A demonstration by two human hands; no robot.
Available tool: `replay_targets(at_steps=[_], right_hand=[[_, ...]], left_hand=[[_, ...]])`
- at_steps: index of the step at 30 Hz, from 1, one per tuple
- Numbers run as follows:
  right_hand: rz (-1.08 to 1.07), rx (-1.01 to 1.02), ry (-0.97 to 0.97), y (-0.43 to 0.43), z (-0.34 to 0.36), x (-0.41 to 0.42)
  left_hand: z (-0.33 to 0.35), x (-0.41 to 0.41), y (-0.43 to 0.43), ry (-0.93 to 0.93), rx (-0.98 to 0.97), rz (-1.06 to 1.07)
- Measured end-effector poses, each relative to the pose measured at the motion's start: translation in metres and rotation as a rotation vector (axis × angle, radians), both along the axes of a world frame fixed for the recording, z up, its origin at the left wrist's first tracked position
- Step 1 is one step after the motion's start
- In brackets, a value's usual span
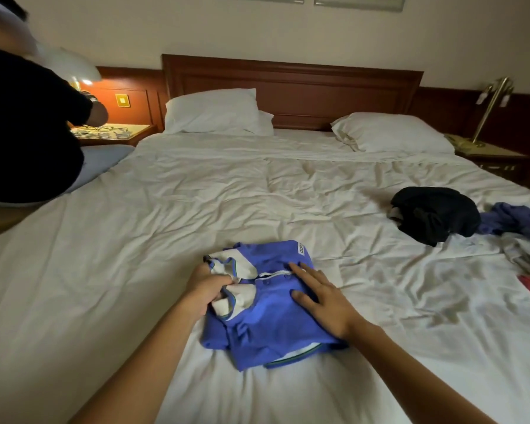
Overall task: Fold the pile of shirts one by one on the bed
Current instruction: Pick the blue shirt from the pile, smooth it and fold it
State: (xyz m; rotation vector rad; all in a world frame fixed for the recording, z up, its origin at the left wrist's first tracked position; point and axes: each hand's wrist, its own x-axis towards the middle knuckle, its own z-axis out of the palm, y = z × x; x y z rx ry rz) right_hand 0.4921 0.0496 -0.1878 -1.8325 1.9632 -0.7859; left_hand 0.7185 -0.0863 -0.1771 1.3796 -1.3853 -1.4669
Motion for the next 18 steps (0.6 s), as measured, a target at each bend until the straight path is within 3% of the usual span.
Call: replay_targets(at_steps=[4,6,9,12,16,18], right_hand=[[-0.043,-0.134,-0.191,-0.009,0.008,-0.008],[-0.15,-0.188,-0.239,-0.027,0.015,-0.016],[-0.282,-0.019,-0.259,-0.064,0.023,-0.024],[-0.355,0.157,-0.433,-0.093,0.017,-0.023],[-0.37,0.164,-0.496,-0.103,0.011,-0.024],[-0.389,0.11,-0.625,-0.095,0.019,-0.032]], left_hand=[[0.007,0.014,-0.004,-0.111,-0.085,0.037],[0.015,0.018,-0.005,-0.19,-0.086,-0.065],[0.026,0.017,-0.004,-0.27,-0.003,-0.237],[0.026,0.007,0.003,-0.298,0.072,-0.286],[0.014,0.006,0.002,-0.212,0.14,-0.275],[0.018,0.009,-0.005,-0.143,0.177,-0.303]])
